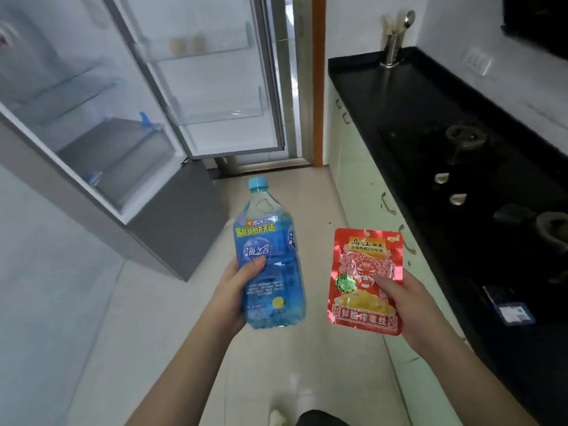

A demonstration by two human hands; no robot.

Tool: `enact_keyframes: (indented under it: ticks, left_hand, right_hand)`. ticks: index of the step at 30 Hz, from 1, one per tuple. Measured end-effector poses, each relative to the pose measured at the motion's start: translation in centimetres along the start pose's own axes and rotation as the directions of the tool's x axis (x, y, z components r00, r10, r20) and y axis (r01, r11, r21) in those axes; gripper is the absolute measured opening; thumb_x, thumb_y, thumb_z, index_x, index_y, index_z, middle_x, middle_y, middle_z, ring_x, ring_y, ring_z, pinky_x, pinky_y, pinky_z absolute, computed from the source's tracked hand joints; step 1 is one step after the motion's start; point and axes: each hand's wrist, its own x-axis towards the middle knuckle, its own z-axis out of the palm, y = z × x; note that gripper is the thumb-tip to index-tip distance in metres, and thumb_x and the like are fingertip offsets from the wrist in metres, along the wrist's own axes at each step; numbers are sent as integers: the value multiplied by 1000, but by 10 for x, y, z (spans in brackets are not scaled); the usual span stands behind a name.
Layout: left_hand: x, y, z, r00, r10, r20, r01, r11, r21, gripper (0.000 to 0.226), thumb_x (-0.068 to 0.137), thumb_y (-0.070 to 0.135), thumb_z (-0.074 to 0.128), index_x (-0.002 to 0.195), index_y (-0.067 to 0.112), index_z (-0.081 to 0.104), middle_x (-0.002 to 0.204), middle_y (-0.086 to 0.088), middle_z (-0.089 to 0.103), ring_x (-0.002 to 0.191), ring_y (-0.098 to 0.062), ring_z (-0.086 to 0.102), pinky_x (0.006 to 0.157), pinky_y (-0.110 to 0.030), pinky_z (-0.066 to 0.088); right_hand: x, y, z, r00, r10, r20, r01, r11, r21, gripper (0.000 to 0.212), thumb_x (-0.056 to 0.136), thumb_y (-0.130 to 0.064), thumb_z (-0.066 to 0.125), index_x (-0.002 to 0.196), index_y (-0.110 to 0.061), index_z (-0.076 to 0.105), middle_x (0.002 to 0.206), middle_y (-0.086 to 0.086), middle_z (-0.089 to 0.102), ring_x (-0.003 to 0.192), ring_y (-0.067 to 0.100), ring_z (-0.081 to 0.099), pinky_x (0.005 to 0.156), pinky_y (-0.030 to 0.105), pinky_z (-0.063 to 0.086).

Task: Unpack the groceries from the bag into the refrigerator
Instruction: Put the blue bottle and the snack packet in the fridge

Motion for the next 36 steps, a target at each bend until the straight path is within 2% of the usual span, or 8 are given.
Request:
enact_keyframes:
  ticks: [7,11,15,19,26,28,31,36]
  left_hand:
    - [-17,44,-94,993,60,-100,-68,995,-70,85,66,36,85,133,1,48,126,-29,58,110,-45,60,89,-55,52]
    - [-25,67,-140,980,103,-168,-117,990,-75,87,67,36,85,135,1,45,129,-31,55,112,-47,58,87,-53,52]
    - [-30,95,-173,962,152,-226,-169,984,-56,86,70,37,83,137,1,43,133,-30,54,117,-48,55,93,-56,48]
    - [-29,113,-198,940,181,-290,-211,975,-75,87,68,39,84,136,1,45,128,-27,57,113,-46,58,93,-56,48]
    - [5,132,-196,901,222,-373,-277,956,-101,85,69,36,83,136,-1,45,133,-34,50,119,-54,51,101,-69,37]
    - [19,146,-187,881,247,-403,-296,953,-63,86,69,37,84,136,0,45,134,-34,51,119,-53,52,101,-69,37]
    - [41,169,-171,859,294,-419,-339,940,-36,93,63,38,88,135,0,45,132,-33,52,116,-52,54,99,-66,41]
    - [77,211,-149,807,400,-435,-439,898,12,90,62,38,87,133,0,48,129,-32,56,114,-51,56,96,-64,45]
  right_hand:
    - [27,-3,117,994,13,107,-11,1000,-19,21,95,-20,58,115,-23,63,100,7,75,86,31,73,76,45,56]
    - [44,-3,174,982,20,185,-14,999,-35,22,94,-22,59,115,-23,62,102,6,75,88,32,73,77,46,56]
    - [54,4,225,964,42,262,-27,998,-58,25,93,-22,61,118,-23,62,104,5,75,89,31,73,80,47,55]
    - [62,-1,265,949,35,313,-9,997,-82,23,93,-23,61,115,-25,62,103,2,75,88,29,73,79,48,57]
    - [107,-43,301,915,-36,403,83,991,-102,25,91,-33,59,116,-29,61,102,-3,75,86,25,74,78,46,59]
    - [125,-62,310,897,-55,439,107,990,-93,24,91,-35,59,115,-31,61,101,-4,75,86,23,74,76,44,59]
    - [153,-94,318,861,-77,503,134,988,-80,24,92,-33,59,116,-29,61,103,-2,75,88,24,73,81,47,58]
    - [198,-156,330,812,-124,571,200,977,-71,22,91,-28,62,113,-28,63,100,-1,76,86,25,74,79,46,58]
